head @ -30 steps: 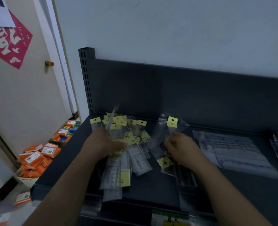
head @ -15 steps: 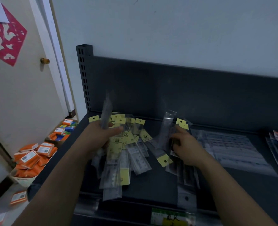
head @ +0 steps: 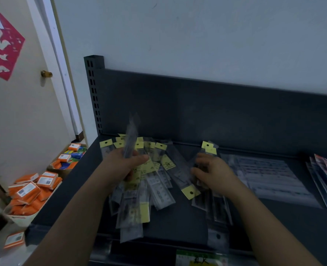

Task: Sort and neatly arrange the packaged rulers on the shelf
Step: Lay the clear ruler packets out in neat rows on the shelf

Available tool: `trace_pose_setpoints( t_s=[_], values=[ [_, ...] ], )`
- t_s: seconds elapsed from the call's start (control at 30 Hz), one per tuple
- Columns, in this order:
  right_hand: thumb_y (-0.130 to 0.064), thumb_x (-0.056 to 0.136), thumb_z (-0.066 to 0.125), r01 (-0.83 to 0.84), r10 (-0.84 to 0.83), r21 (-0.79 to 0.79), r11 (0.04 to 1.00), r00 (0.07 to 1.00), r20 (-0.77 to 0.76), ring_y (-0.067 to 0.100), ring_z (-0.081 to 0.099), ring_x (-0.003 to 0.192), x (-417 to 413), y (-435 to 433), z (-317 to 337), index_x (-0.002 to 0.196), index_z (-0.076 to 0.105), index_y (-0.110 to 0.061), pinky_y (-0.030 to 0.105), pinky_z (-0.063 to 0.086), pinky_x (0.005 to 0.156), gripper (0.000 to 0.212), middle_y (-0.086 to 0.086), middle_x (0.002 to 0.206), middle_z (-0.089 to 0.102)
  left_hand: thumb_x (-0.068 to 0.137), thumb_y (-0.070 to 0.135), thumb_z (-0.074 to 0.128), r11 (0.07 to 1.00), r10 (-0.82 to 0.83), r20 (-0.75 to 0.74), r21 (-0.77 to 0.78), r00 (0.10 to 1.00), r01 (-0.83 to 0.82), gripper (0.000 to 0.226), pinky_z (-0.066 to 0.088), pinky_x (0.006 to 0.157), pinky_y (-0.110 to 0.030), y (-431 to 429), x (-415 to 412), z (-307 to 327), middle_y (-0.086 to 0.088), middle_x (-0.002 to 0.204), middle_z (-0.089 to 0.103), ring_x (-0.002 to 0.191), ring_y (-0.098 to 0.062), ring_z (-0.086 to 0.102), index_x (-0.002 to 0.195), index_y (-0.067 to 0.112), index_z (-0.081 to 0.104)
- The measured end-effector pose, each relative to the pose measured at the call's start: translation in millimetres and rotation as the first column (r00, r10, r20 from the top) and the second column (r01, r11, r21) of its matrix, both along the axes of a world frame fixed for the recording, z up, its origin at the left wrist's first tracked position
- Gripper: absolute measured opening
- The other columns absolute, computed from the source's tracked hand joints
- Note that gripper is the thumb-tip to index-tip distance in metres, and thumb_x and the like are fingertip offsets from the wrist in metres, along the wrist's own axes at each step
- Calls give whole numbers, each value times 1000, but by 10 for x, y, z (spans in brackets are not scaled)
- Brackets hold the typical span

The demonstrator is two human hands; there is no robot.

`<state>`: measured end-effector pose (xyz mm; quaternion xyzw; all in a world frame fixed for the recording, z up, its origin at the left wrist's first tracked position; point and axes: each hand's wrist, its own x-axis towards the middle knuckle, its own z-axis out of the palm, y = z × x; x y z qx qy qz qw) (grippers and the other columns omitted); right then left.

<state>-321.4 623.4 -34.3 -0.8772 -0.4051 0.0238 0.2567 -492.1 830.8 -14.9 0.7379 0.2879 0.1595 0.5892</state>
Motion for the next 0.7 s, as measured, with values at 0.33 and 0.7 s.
trace_pose_setpoints(
  t_s=[0.33, 0.7],
  values=[
    [-55, 89, 48, -144, 136, -292, 946, 989, -50, 23, -2, 148, -205, 214, -23, 147, 31, -31, 41, 3, 120, 65, -3, 158, 10, 82, 29, 74, 999, -30, 32, -35, 999, 31, 30, 38, 46, -26, 18, 12, -42, -2, 55, 41, 46, -14, 41, 91, 5, 58],
    [-62, 85, 50, -43, 57, -205, 978, 996, 64, 19, 21, 141, -96, 196, -77, 131, 56, -25, 39, 21, 115, 59, -3, 153, 28, 80, 29, 75, 998, -39, 41, -44, 998, 40, 30, 39, 49, -28, 19, -5, -43, -4, 58, 44, 49, -16, 43, 89, 6, 58]
  ],
)
